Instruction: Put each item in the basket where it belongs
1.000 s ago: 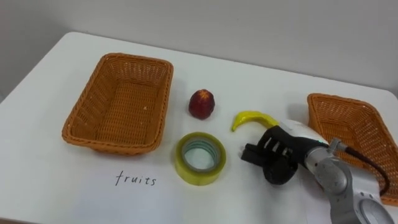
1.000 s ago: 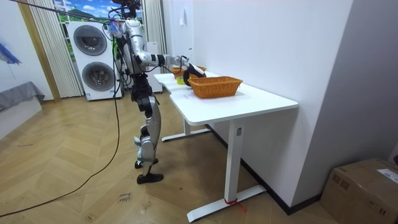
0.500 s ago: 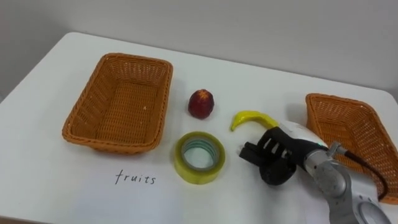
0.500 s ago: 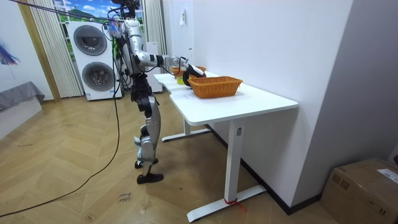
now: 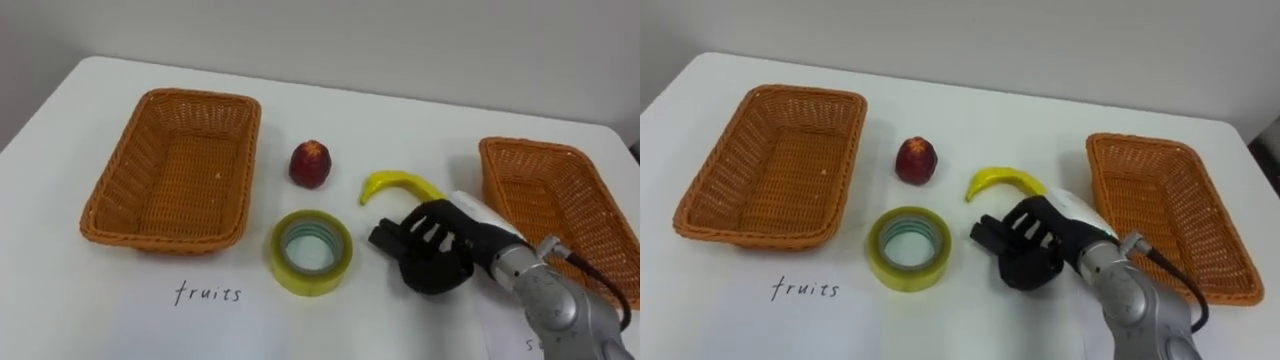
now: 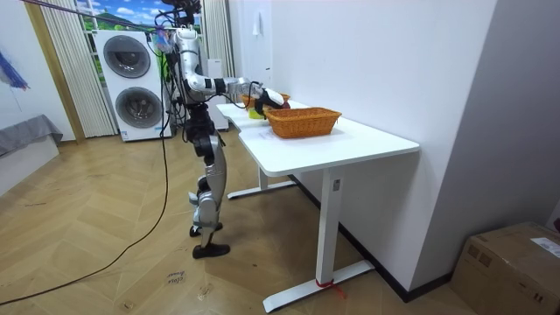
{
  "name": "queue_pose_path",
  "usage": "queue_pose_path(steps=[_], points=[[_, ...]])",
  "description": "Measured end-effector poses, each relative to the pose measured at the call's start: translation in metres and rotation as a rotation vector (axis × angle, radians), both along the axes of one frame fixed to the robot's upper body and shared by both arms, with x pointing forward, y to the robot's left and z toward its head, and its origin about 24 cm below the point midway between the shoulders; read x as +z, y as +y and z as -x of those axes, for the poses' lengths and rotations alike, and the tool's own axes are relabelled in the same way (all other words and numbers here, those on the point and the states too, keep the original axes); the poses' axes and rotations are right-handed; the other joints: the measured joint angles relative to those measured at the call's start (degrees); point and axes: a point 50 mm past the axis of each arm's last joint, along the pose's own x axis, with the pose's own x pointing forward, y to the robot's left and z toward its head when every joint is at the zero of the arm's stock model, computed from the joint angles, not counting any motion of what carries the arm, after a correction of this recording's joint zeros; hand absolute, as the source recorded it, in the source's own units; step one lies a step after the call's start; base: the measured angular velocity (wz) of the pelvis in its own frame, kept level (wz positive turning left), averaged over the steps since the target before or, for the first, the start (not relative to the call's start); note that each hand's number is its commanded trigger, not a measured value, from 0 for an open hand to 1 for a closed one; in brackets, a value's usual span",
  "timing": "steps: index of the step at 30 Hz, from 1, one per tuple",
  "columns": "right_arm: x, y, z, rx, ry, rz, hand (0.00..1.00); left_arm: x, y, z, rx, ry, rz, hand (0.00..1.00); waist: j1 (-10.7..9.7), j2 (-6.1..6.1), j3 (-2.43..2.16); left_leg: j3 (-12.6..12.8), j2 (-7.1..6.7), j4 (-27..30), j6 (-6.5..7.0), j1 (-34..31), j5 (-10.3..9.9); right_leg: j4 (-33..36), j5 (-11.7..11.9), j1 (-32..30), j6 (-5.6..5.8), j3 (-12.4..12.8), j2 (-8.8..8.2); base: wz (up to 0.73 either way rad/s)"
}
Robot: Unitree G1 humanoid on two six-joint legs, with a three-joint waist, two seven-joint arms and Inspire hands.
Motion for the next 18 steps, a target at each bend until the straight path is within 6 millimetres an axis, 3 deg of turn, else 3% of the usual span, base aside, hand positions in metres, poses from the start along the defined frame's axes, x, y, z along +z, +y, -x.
queue_pose_path(steps=[8,14,18], points=[[0.026,-0.005,-0.003,-0.033,-0.175,-0.115,1.0,-0.002,-0.004,0.012,0.023,0.008,0.02,0.0,-0.29,0.08,-0.01,0.55,0.04,0.09,0.0,0.88,0.05,-0.12,0.0,0.52,0.0,0.78,-0.25,0.0],[0.043,-0.024,-0.005,-0.172,-0.344,-0.234,1.0,-0.006,-0.008,0.025,0.046,0.035,0.035,0.0,-0.57,0.94,-0.01,0.57,0.04,0.08,0.0,1.17,0.04,-0.14,-0.01,0.9,0.02,0.95,0.0,-0.02],[0.046,-0.027,-0.005,-0.23,-0.409,-0.273,1.0,-0.009,-0.012,0.032,0.057,0.061,0.048,0.0,-0.91,1.94,-0.27,0.61,0.04,-0.06,-0.01,1.18,0.03,-0.12,-0.01,0.96,0.02,0.95,0.0,0.0]])
